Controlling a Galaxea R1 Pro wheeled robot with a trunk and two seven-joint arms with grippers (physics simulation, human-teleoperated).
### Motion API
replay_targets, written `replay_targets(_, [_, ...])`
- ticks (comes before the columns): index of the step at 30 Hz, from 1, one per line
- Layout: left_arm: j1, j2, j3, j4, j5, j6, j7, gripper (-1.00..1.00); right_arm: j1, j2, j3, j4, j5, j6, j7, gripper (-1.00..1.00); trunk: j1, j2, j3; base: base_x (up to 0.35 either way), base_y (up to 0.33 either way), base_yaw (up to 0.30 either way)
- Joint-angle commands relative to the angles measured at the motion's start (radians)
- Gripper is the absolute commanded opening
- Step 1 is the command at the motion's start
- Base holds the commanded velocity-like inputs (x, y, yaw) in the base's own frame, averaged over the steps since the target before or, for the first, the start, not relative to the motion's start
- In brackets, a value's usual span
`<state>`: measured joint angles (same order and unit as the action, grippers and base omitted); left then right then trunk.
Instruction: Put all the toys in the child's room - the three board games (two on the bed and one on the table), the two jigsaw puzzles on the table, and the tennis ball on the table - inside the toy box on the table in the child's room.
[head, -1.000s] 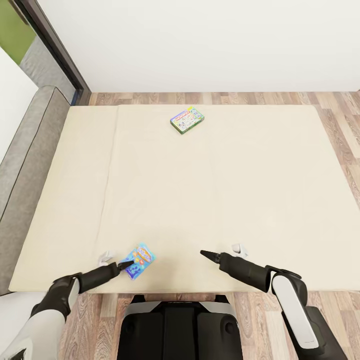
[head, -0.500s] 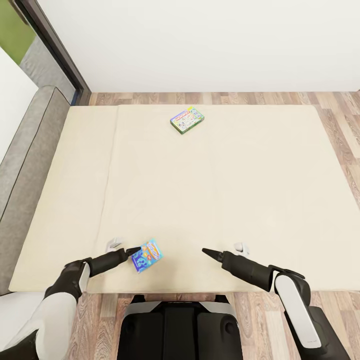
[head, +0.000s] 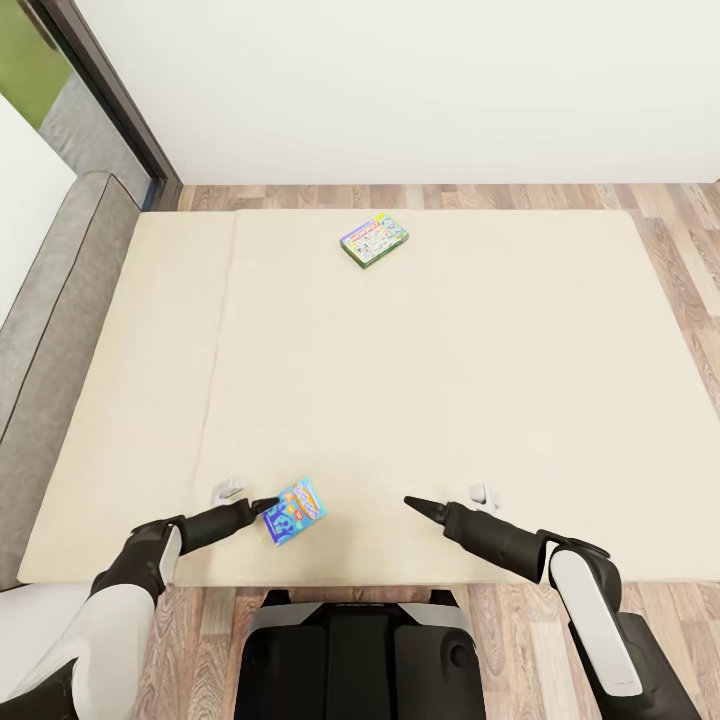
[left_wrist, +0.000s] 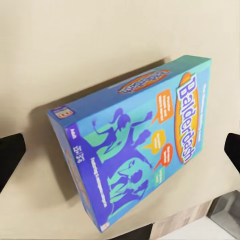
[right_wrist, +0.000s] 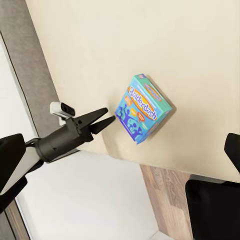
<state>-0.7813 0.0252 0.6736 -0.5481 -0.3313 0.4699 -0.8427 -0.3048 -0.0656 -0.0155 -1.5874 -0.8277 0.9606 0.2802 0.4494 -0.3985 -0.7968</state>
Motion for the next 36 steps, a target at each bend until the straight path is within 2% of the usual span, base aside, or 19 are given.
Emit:
replay_targets(1, [-0.001, -0.001, 0.008, -0.001, -0.008, 0.008, 0.0, 1.0, 0.0, 0.0, -0.001, 0.0, 0.009, 0.004, 0.009, 1.0, 0.001, -0.002, -0.001, 0.0, 0.0, 0.0])
replay_targets(5, [-0.001, -0.003, 0.008, 0.003, -0.008, 0.008, 0.03, 1.0, 0.0, 0.0, -0.001, 0.0, 0.009, 0.004, 0.009, 1.0, 0.001, -0.002, -0.001, 0.0, 0.0, 0.0])
replay_targets(10, [-0.002, -0.016, 0.001, 0.018, -0.006, 0.007, 0.057, 1.0, 0.0, 0.0, -0.001, 0.0, 0.009, 0.004, 0.01, 1.0, 0.001, -0.002, -0.001, 0.0, 0.0, 0.0])
replay_targets(17, [-0.002, -0.063, -0.041, 0.026, -0.007, 0.009, 0.083, 1.0, 0.0, -0.002, -0.011, 0.001, 0.008, 0.005, 0.012, 1.0, 0.001, -0.002, -0.001, 0.0, 0.0, 0.0])
replay_targets(20, [-0.003, -0.093, -0.057, 0.028, -0.004, 0.024, 0.138, 1.0, 0.0, -0.002, -0.046, 0.001, 0.007, 0.006, 0.026, 1.0, 0.001, -0.002, -0.001, 0.0, 0.0, 0.0])
replay_targets(23, [-0.025, -0.117, -0.064, 0.027, -0.003, 0.043, 0.19, 1.0, 0.0, -0.002, -0.061, 0.001, 0.007, 0.006, 0.033, 1.0, 0.001, -0.002, -0.001, 0.0, 0.0, 0.0])
replay_targets(28, [-0.059, -0.124, -0.067, 0.023, -0.003, 0.049, 0.205, 1.0, 0.0, -0.002, -0.068, 0.002, 0.007, 0.006, 0.035, 1.0, 0.001, -0.002, -0.001, 0.0, 0.0, 0.0])
replay_targets(36, [-0.068, -0.119, -0.069, -0.001, -0.003, 0.048, 0.199, 1.0, -0.001, -0.002, -0.069, 0.003, 0.007, 0.006, 0.036, 1.0, 0.001, -0.002, -0.001, 0.0, 0.0, 0.0])
